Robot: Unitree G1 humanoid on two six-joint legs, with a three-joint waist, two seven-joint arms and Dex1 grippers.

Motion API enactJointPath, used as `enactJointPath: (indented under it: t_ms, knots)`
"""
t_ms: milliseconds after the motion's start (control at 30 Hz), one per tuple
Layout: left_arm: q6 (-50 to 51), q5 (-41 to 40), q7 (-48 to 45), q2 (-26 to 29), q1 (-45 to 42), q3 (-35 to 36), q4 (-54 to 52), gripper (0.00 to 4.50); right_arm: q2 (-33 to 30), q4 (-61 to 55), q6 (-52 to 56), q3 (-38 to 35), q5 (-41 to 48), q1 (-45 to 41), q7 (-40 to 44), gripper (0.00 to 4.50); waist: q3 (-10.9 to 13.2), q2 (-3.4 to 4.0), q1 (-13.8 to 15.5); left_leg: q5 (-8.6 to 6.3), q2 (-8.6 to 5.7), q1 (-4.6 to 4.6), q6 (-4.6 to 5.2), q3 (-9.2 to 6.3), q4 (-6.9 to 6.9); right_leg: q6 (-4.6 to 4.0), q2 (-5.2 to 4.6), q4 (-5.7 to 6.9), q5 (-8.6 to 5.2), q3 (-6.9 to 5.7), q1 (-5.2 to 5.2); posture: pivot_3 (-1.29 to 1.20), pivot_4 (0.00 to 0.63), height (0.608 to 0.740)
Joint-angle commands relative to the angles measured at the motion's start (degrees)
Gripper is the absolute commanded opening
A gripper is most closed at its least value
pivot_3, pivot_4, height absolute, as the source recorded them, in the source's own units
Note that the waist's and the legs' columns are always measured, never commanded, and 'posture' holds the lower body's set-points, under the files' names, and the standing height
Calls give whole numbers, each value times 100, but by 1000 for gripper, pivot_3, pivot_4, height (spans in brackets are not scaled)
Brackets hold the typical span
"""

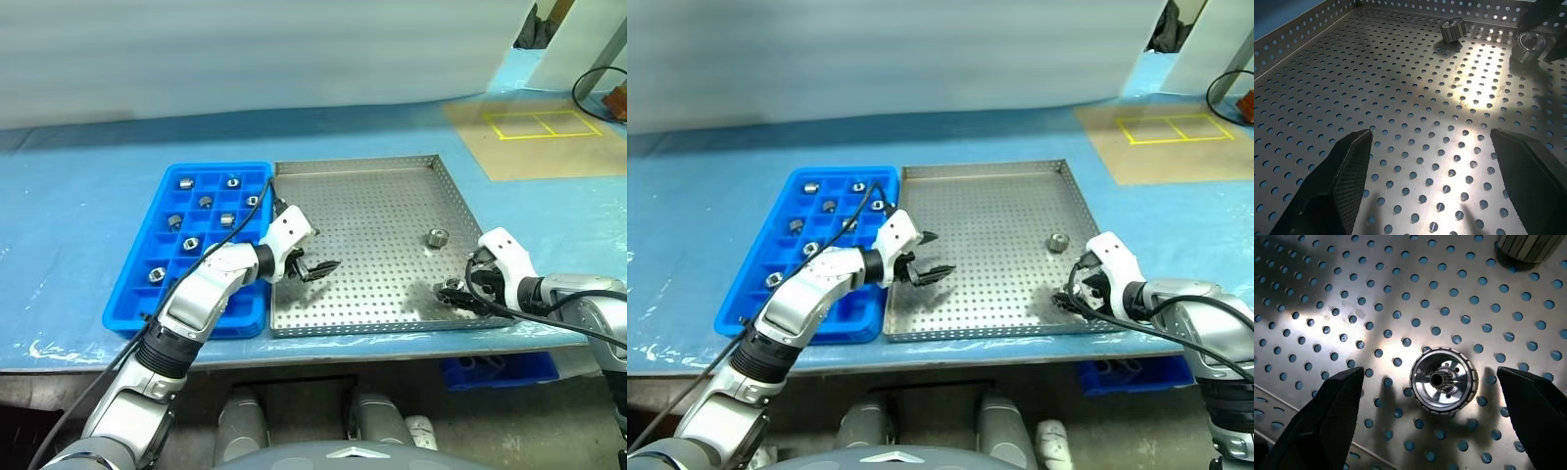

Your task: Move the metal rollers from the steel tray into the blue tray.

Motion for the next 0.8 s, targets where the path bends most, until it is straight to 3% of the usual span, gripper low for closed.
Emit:
enactJointPath:
  t_ms: [33, 600, 700, 800]
  knots:
    - [-127, 20, -49, 4, -63, 18, -65, 4075, -6, -18, -173, -225, -29, 95, -201, 4488, 0, 0, -22, 0, 0, 0, 0, 0, 0, 0, 0, 0, 0, 0, 0, -321, 150, 740]
    - [-13, 42, 22, -9, 16, 61, -218, 4075, 474, 585, -565, -33, -31, -173, -672, 4488, 1, -4, -66, -1, -1, 13, 1, 10, 1, 4, 0, -1, 0, 9, 1, -299, 150, 740]
    - [5, 35, 50, -4, 29, 75, -252, 4075, 526, 734, -747, 44, -113, -213, -721, 3857, 1, -6, -66, 0, -1, 15, 1, 11, 4, 28, 0, -2, -11, 10, 2, -293, 150, 740]
    - [26, 31, 80, -1, 37, 83, -271, 4075, 615, 857, -952, 70, -207, -283, -831, 2809, 0, -9, -72, 1, 0, 19, 0, 13, 5, 34, 0, -1, -11, 12, 2, -293, 150, 740]
